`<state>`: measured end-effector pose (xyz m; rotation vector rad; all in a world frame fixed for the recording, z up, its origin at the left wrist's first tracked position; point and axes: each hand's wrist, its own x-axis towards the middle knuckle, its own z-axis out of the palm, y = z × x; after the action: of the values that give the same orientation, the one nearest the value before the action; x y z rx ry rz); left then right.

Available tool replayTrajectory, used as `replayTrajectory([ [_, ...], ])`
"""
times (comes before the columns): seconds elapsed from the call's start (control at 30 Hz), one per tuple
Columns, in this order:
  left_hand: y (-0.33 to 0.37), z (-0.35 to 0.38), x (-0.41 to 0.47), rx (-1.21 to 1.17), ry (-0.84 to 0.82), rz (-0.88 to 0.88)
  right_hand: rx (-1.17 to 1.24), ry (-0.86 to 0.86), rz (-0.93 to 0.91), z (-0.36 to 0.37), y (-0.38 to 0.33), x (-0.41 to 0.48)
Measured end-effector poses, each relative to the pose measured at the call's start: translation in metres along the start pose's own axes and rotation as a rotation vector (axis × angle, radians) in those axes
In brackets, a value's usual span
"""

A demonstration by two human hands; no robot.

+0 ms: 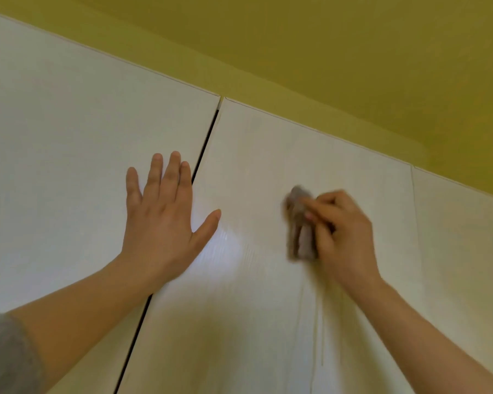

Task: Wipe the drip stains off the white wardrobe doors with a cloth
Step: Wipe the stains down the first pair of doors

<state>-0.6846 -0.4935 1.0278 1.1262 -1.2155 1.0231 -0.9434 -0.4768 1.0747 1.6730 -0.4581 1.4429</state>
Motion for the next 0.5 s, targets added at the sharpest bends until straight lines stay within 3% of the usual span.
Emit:
replayTrajectory([
  [0.1, -0.001, 0.000, -0.002, 0.004, 0.005, 0.000, -0.053, 0.211, 0.225, -0.005, 0.032, 0.064],
  [0.27, 0.000, 0.001, -0.002, -0.004, 0.014, 0.001, -0.053, 0.136, 0.331, -0.004, 0.076, 0.125],
  [0.4, -0.002, 0.001, -0.001, 0.000, 0.023, 0.006, -0.020, 0.124, 0.274, -0.004, 0.051, 0.083],
  [0.5, -0.003, 0.002, 0.000, 0.008, 0.022, 0.008, 0.089, 0.020, 0.202, -0.006, 0.023, 0.006],
])
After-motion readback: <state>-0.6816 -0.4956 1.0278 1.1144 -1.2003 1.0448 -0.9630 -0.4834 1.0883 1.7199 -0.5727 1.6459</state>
